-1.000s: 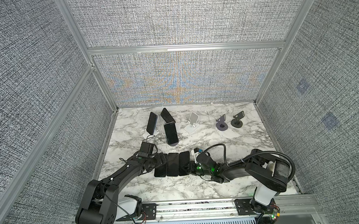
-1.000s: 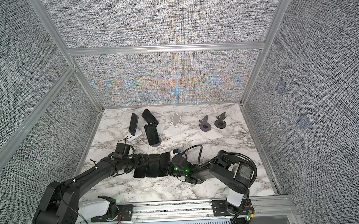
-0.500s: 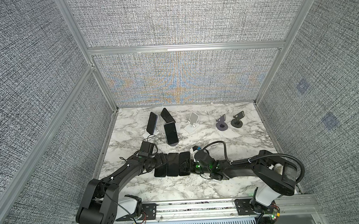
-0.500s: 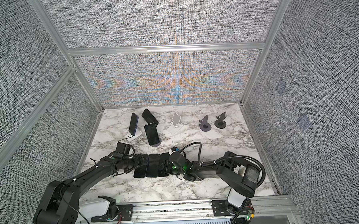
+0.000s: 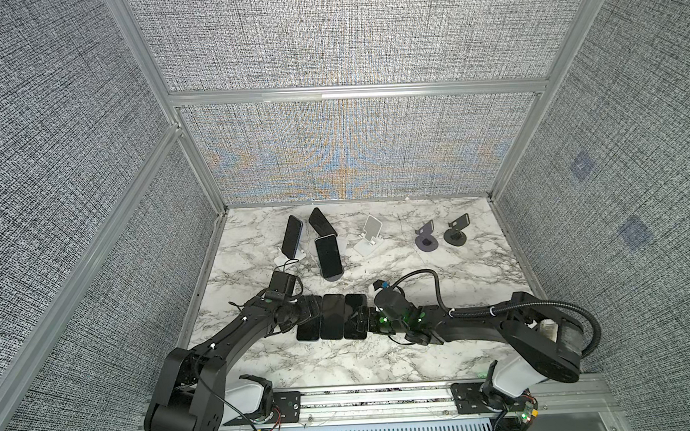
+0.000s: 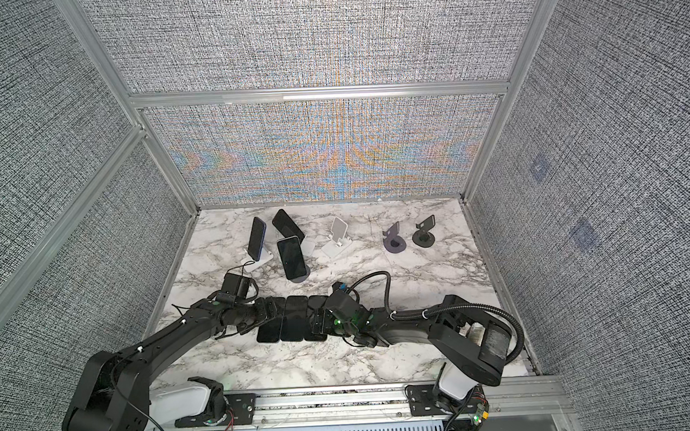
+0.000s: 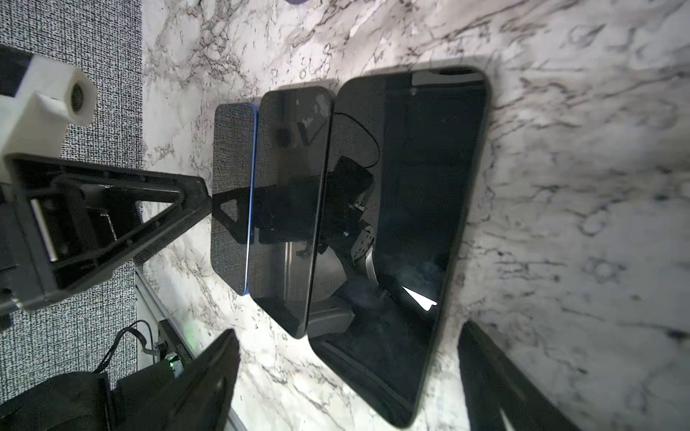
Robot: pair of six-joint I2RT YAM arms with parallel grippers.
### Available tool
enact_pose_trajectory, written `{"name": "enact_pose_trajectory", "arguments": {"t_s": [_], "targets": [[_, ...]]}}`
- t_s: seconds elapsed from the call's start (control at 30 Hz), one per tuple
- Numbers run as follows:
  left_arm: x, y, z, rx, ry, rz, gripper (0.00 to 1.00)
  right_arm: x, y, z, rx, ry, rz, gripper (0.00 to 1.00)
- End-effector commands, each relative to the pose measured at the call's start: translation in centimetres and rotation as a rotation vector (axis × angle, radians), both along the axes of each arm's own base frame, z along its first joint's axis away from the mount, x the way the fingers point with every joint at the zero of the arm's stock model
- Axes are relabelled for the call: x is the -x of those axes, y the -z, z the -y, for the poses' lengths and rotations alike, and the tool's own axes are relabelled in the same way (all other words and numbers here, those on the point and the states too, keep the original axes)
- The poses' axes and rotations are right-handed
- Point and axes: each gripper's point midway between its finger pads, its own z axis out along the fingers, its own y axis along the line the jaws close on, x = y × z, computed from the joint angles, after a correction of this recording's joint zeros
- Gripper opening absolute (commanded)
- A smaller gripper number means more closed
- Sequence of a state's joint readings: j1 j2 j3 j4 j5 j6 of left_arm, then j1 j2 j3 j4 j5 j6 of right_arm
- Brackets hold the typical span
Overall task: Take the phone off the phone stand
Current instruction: 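Push the third phone against the row with the right gripper while the left braces, then raise the left gripper toward the stands while the right gripper draws back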
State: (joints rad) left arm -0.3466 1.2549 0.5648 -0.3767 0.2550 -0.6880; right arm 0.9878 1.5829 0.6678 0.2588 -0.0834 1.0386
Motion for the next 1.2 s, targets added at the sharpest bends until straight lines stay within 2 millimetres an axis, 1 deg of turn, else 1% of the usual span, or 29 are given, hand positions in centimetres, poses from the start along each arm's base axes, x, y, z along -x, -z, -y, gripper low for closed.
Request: {"name": "enact_pose_trajectory", "arguments": {"t_s": [0.0,0.1,0.17,0.37,0.53,0.67,0.77,0.83,0.97,1.03,1.1,1.17], "targets": [[0.1,-0.2,0.1,0.002,0.018,-0.005,0.88,0.2,1.0,0.9,0.060,0.003,-0.015,0.83],[0.0,-0.8,0.0,-0.008,0.024,0.007,0.89,0.1,0.7,0.8,0.062,-0.002,-0.009,0.83],[0.0,-1.3,-0.1,-0.019,0.031,0.016,0.89,0.1,0.6,1.1,0.072,-0.004,-0.003,0.83],[-0.7,-4.2,0.0,-0.028,0.075,0.083,0.91,-0.2,-0.4,2.2,0.087,-0.013,0.006,0.85],[-2.2,-6.9,0.0,-0.046,0.090,0.153,0.91,-0.5,-1.4,3.3,0.115,-0.033,0.039,0.87],[-4.2,-9.1,-0.4,-0.093,0.078,0.224,0.91,-0.9,-2.1,4.2,0.128,-0.027,0.059,0.87],[-5.9,-10.3,-0.2,-0.099,0.057,0.270,0.89,-1.2,-2.3,4.9,0.135,-0.021,0.068,0.87],[-7.3,-11.2,0.3,-0.085,0.053,0.319,0.89,-1.2,-2.5,5.2,0.132,-0.020,0.070,0.87],[-10.4,-13.4,2.0,-0.048,0.114,0.457,0.90,-1.2,-3.0,5.7,0.117,-0.029,0.070,0.87],[-11.8,-14.3,2.4,-0.054,0.125,0.512,0.89,-1.0,-3.0,6.2,0.121,-0.032,0.058,0.87],[-12.8,-14.9,2.6,-0.069,0.134,0.524,0.89,-0.9,-3.0,6.7,0.127,-0.028,0.054,0.87],[-13.6,-15.0,2.8,-0.079,0.134,0.503,0.90,-1.0,-2.9,7.3,0.130,-0.014,0.055,0.87]]}}
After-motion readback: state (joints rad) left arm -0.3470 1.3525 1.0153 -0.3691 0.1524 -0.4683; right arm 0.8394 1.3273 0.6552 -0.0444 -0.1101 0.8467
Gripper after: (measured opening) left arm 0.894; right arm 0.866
